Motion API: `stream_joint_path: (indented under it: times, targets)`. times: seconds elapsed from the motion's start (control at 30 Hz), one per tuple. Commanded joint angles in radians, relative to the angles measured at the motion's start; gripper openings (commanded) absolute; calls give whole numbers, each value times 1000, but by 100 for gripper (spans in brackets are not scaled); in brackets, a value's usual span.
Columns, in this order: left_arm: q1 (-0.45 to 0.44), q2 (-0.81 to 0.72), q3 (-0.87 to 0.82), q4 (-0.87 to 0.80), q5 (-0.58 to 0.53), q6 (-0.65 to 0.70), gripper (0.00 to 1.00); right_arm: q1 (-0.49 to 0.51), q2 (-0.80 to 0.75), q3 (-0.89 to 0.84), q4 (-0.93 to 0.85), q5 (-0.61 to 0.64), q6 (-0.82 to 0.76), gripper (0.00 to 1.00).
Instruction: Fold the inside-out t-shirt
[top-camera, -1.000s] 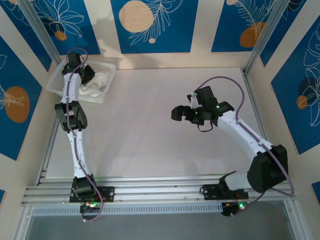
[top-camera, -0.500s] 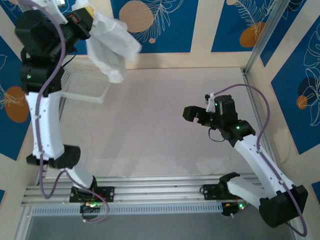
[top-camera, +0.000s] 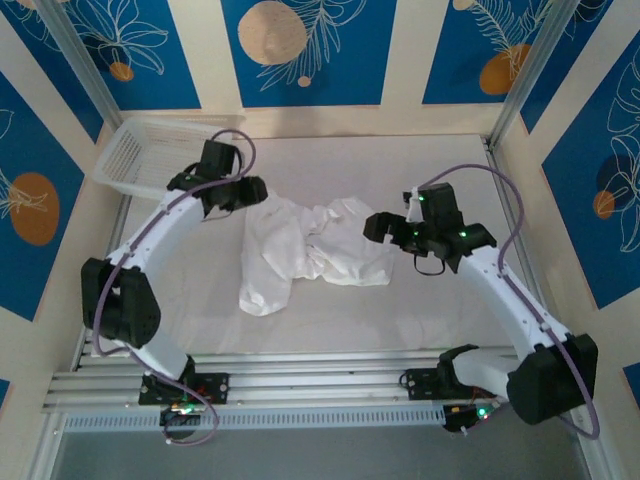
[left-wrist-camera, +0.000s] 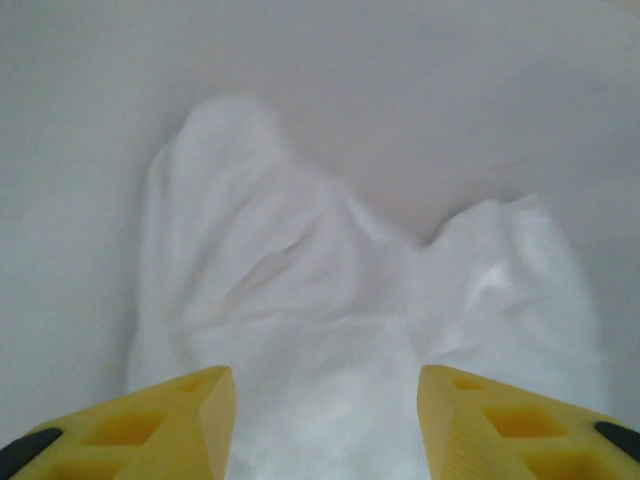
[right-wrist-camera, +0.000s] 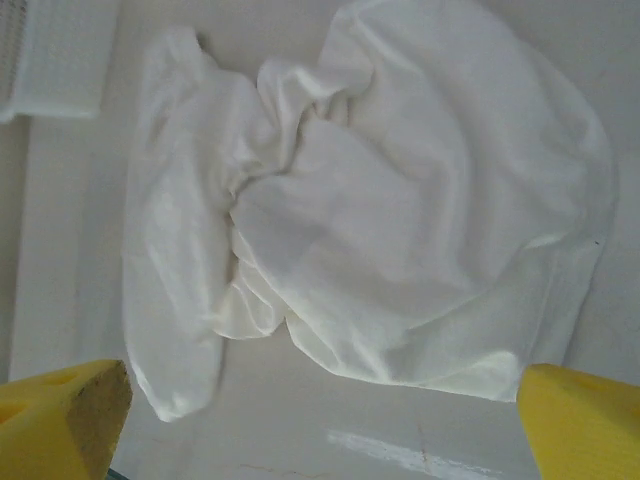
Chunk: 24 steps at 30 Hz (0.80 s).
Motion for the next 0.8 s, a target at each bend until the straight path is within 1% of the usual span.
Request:
stream_joint_path:
  times: [0.0,0.13,0.23,0.3,0.37,0.47,0.5,0.53,0.6,0.63,0.67,0.73,0.77]
  targets:
    - [-3,-173,-76,3,-125,11,52,88,71,78,-61,55,-83,99]
    - [-4,-263,-272,-31,-189,-51,52,262,210,144,-9,122,-114,99]
    - [-4,-350,-424,-33,-195,-108,51,389,345,225,25,154,-148,98]
    - [-4,-407,-521,-4,-158,-150,51,450,451,284,45,175,-158,97]
    - [-4,-438,-619,52,-89,-179,51,490,564,349,64,220,-159,97]
    - [-5,-409,-701,136,54,-194,51,517,716,441,78,344,-165,97]
    - [-8,-389,-716,160,86,-200,51,521,760,469,77,365,-175,96]
    - [-11,-367,-733,185,108,-207,51,523,804,508,65,363,-190,92]
    - [-16,-332,-751,215,105,-219,51,524,874,566,44,333,-203,75]
    - [-17,-318,-754,239,109,-219,51,523,900,594,27,324,-204,64]
    - [-17,-304,-755,259,114,-214,52,524,913,613,10,324,-207,50]
    - [-19,-282,-747,286,121,-205,52,524,895,619,-2,352,-207,18]
    - [-19,-269,-745,308,122,-199,51,523,870,612,1,364,-213,8]
